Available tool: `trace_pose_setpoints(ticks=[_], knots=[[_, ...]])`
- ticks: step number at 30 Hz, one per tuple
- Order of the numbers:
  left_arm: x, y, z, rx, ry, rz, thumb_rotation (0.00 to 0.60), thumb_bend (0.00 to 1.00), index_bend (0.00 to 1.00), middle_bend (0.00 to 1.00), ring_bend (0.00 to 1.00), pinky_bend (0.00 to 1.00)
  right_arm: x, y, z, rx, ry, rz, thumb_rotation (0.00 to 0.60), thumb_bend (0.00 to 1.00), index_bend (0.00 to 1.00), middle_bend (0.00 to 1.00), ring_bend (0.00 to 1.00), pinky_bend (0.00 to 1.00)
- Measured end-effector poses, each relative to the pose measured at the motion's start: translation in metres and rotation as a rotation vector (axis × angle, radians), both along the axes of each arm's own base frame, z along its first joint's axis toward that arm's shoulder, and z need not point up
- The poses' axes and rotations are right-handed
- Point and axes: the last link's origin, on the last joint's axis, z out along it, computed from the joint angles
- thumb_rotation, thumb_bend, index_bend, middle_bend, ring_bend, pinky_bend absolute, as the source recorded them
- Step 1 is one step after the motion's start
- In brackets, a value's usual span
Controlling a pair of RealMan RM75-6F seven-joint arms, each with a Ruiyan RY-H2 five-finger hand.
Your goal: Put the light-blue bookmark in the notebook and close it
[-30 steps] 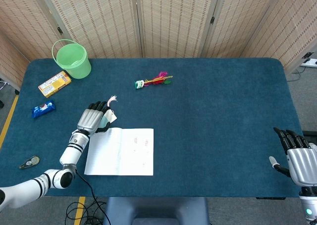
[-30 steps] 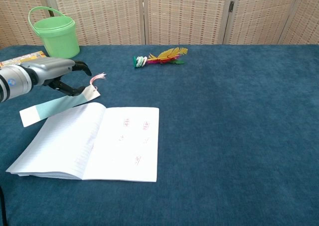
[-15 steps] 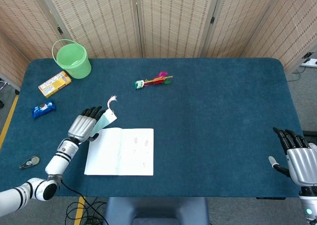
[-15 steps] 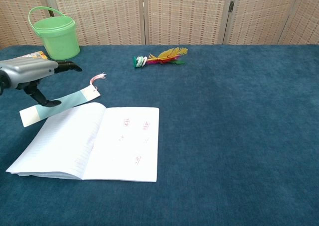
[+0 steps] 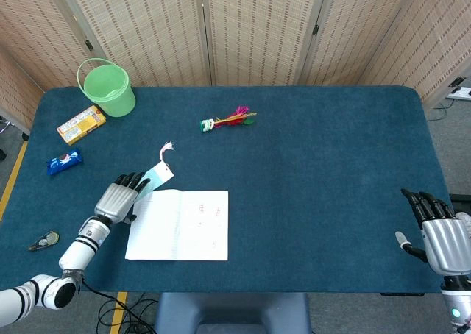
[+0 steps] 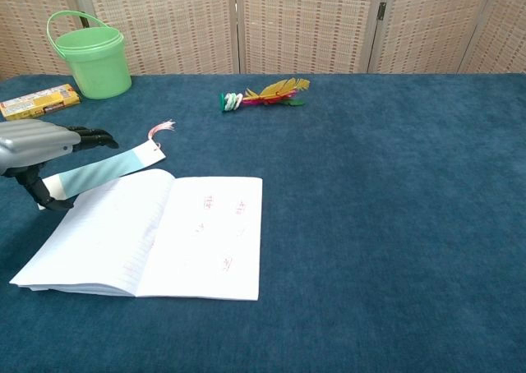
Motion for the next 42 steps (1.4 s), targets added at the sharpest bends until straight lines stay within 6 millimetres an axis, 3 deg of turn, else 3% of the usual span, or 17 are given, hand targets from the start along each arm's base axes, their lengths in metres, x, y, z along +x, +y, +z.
trace_pose_setpoints(ticks=[29, 42], knots=[[-0.036, 0.016, -0.004, 0.07, 0.069, 0.084, 0.6, 0.26, 0.0, 0.0, 0.01, 0.14, 0.0, 0.003, -0.001, -0.003, 0.0, -0.008, 0.6, 0.19, 0.13, 0.21, 0.15, 0.24], [-0.041, 0.033, -0.001, 0.11, 0.081, 0.116, 0.6, 0.26, 0.0, 0.0, 0.01, 0.14, 0.0, 0.005, -0.001, -0.008, 0.001, -0.012, 0.6, 0.19, 0.13, 0.21, 0.15, 0.24]])
